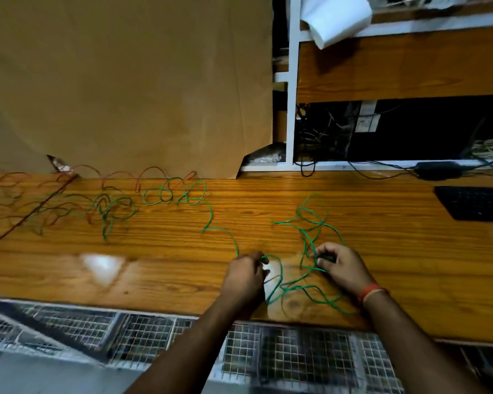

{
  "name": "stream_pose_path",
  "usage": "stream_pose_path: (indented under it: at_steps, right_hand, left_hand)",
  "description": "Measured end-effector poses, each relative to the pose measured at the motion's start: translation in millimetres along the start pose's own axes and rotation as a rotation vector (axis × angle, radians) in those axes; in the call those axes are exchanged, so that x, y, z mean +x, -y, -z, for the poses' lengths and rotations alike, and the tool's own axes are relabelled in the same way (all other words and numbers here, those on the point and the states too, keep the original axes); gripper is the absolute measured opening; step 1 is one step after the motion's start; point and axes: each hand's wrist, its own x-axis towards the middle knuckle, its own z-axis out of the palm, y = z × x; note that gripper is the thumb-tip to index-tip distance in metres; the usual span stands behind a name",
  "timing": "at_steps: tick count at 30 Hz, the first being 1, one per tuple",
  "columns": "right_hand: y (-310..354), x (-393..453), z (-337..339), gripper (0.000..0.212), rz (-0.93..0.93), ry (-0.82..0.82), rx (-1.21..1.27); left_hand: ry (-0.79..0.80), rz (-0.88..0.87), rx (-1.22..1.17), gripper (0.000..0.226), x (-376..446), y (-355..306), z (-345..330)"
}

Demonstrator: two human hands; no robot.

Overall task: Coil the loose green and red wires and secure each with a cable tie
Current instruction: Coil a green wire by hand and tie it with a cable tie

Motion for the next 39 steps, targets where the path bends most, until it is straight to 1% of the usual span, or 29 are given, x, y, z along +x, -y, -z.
stream_pose_path:
  at_steps: [3,6,7,9,10,11,12,14,15,16,18,19,21,22,24,27,29,31,33,36,39]
  right_hand:
    - [26,-37,-13,0.038,-0.015,0.062,-0.004]
    - [54,-81,-34,0.042,-0.035,0.172,-0.002]
    - [63,-95,-42,0.044,-0.032,0.208,-0.011]
    - [73,-121,-55,0.045,-0.022,0.259,-0.007]
    - [77,-133,-61,0.045,-0.012,0.275,-0.01]
    - [84,-145,-66,0.044,-0.004,0.282,-0.03]
    - [93,-157,-70,0.042,0.004,0.283,-0.035]
    - [114,-177,-76,0.038,0.019,0.256,0.013]
    - [127,-185,-79,0.031,0.029,0.244,0.052]
    - [138,-191,-83,0.022,0.04,0.24,0.099]
    - [160,-201,-89,0.014,0.075,0.242,0.17]
    - [169,-204,-92,0.014,0.095,0.244,0.182]
    - [186,-210,-99,0.014,0.125,0.242,0.171]
    - [193,-213,-102,0.014,0.14,0.238,0.159]
    - [207,-218,-107,0.012,0.178,0.229,0.145]
    - [222,-226,-114,0.011,0.223,0.227,0.139]
    - [229,-231,-116,0.013,0.244,0.229,0.12]
    - [233,-234,-114,0.016,0.252,0.236,0.09]
    - [235,-236,-112,0.02,0.261,0.239,0.062]
    - [240,-236,-109,0.023,0.276,0.267,-0.012]
    - [243,-236,-113,0.022,0.304,0.302,-0.078]
  left_hand:
    - [0.1,-0.068,-0.14,0.021,-42,12,10]
    - [0.24,-0.133,-0.251,0.016,-93,34,23]
    - [0.296,-0.137,-0.352,0.014,-112,44,24]
    - [0.436,-0.01,-0.616,0.012,-148,66,27]
    - [0.504,0.053,-0.645,0.017,-166,80,27]
    - [0.57,0.096,-0.63,0.022,-184,91,28]
    - [0.624,0.098,-0.538,0.026,-201,103,29]
    - [0.717,0.003,-0.276,0.034,-225,124,35]
    - [0.748,-0.047,-0.147,0.037,-233,132,40]
    - [0.766,-0.069,-0.073,0.039,-238,138,45]
    - [0.699,-0.071,-0.04,0.038,-243,141,55]
    - [0.618,-0.062,-0.039,0.036,-244,139,62]
    - [0.407,-0.04,-0.073,0.032,-241,134,76]
    - [0.314,-0.038,-0.124,0.03,-241,131,83]
    - [0.175,-0.064,-0.296,0.028,-240,123,98]
    - [0.049,-0.106,-0.549,0.022,-243,110,112]
    - [0.001,-0.132,-0.672,0.023,-246,100,116]
    - [-0.018,-0.161,-0.747,0.03,-248,92,118]
    - [-0.03,-0.2,-0.744,0.033,-250,85,119]
    - [-0.047,-0.248,-0.657,0.032,-251,79,120]
    - [0.012,-0.289,-0.658,0.029,-254,75,120]
